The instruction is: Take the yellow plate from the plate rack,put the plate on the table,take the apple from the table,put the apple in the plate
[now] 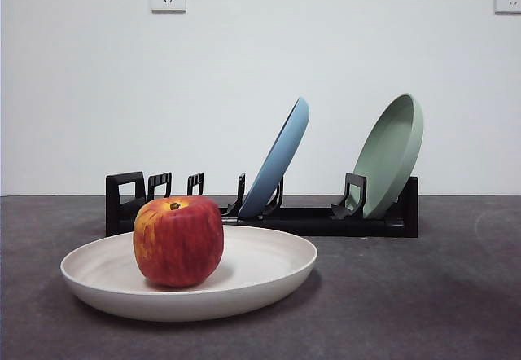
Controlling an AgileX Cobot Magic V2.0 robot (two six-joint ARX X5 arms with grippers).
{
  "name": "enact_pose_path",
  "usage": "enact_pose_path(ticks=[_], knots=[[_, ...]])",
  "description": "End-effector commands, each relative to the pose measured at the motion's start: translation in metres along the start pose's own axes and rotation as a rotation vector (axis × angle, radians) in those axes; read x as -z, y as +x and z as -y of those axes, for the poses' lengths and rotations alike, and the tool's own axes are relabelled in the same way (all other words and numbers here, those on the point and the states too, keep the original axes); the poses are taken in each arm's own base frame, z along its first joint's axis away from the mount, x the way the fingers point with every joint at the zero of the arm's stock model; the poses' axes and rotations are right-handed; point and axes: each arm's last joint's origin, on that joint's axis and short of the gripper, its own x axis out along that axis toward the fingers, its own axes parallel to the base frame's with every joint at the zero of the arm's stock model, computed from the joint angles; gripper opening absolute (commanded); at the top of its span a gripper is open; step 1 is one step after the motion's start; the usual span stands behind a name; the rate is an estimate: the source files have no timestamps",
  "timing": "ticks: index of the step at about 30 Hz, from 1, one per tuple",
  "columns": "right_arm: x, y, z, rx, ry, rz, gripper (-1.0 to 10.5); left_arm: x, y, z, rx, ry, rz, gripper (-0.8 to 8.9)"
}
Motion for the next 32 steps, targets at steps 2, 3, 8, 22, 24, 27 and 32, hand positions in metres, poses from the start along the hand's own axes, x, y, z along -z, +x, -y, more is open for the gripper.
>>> enact_pose_path(ticks=[2, 3, 8, 22, 24, 27, 32], knots=[[0.0040, 0.0013, 0.0002, -0.001, 0.007, -0.005, 0.0, 0.0041, 0.0012, -0.0004, -0.004, -0.011, -0.009, -0.03], [0.0041, 0.0013, 0.0002, -0.001, 0.007, -0.006, 0.0, 0.0041, 0.0012, -0.0004, -0.004, -0.011, -0.009, -0.03], [0.0043, 0.0016, -0.0002, -0.016, 0.010, -0.011, 0.0, 0.0041, 0.0012, -0.0004, -0.004, -0.011, -0.009, -0.03], [0.0043, 0.0016, -0.0003, -0.016, 0.010, -0.011, 0.0, 0.0041, 0.0012, -0.0004, -0.004, -0.011, -0.009, -0.03], [0.0043, 0.0016, -0.0003, -0.016, 0.010, -0.011, 0.0, 0.0041, 0.0012, -0.0004, -0.004, -0.011, -0.009, -0.03], [0.0043, 0.0016, -0.0003, -0.016, 0.009, -0.011, 0.0, 0.0041, 0.0012, -0.0004, -0.004, -0.011, -0.009, -0.03], [0.0043, 0.0016, -0.0002, -0.016, 0.010, -0.011, 0.0, 0.0041, 0.0012, -0.0004, -0.004, -0.011, -0.009, -0.03]])
